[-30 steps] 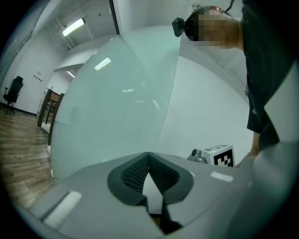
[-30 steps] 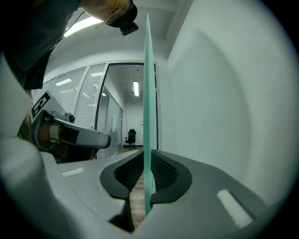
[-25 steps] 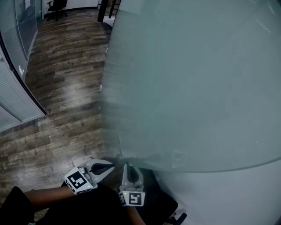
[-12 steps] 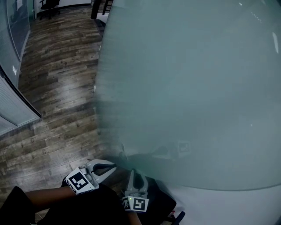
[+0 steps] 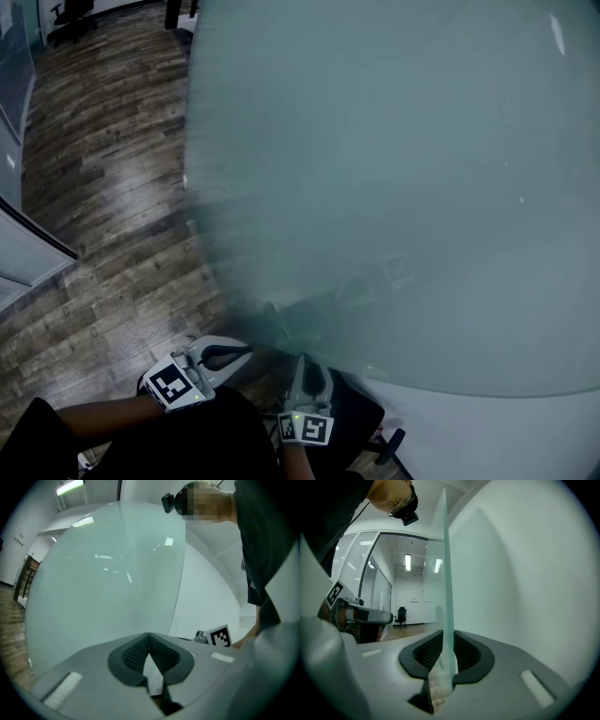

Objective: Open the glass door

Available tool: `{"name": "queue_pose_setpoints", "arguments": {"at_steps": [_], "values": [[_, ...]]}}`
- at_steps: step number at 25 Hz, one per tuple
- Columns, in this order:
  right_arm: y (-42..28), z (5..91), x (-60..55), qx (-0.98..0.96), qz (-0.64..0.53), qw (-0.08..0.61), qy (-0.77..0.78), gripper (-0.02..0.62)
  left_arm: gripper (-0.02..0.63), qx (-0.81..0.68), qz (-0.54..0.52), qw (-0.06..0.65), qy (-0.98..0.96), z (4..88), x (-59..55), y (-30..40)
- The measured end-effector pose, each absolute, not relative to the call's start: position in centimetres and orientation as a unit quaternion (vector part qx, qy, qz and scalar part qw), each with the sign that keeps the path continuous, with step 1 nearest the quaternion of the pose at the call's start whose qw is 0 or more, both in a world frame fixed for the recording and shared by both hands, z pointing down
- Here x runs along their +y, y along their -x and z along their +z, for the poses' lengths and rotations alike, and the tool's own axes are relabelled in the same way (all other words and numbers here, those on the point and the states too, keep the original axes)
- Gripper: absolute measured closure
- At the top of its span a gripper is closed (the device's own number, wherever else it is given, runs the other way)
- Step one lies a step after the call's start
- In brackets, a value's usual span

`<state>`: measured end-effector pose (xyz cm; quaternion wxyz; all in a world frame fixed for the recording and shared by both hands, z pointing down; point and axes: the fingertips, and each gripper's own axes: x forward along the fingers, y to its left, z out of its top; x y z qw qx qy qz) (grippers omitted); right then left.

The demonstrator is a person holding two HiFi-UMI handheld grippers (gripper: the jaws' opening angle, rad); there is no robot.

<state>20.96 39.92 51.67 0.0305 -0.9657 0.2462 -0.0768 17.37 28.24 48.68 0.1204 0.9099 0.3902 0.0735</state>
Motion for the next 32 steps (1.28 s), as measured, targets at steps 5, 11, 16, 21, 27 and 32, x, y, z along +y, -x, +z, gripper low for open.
{"name": "queue_pose_setpoints", "arguments": {"at_steps": [5,11,16,21,27,32], "values": [[-21.8,51.2,41.3,0.215,-0.068,0.03,0.974,0.518,0.607,0.405,0.084,0.128,-0.901,49.1,28.0,-17.5],[-23.4,51.4,42.1,0.199,-0.062,0.023,0.978,0.515,0.607,0.402,0.086,0.127,-0.903,49.4,27.0,-18.6],[-24.3,51.3,42.7,0.195,-0.061,0.034,0.978,0.514,0.607,0.37,0.07,0.114,-0.919,48.7,25.4,-20.7],[-25.3,51.8,43.0,0.212,-0.06,0.03,0.975,0.515,0.607,0.338,0.066,0.109,-0.933,48.8,24.4,-22.8],[-26.4,52.2,43.0,0.22,-0.057,0.034,0.973,0.514,0.607,0.319,0.054,0.107,-0.94,48.3,25.2,-23.9],[-26.6,52.2,43.1,0.229,-0.056,0.021,0.972,0.517,0.607,0.321,0.06,0.111,-0.939,48.7,26.4,-24.0]]}}
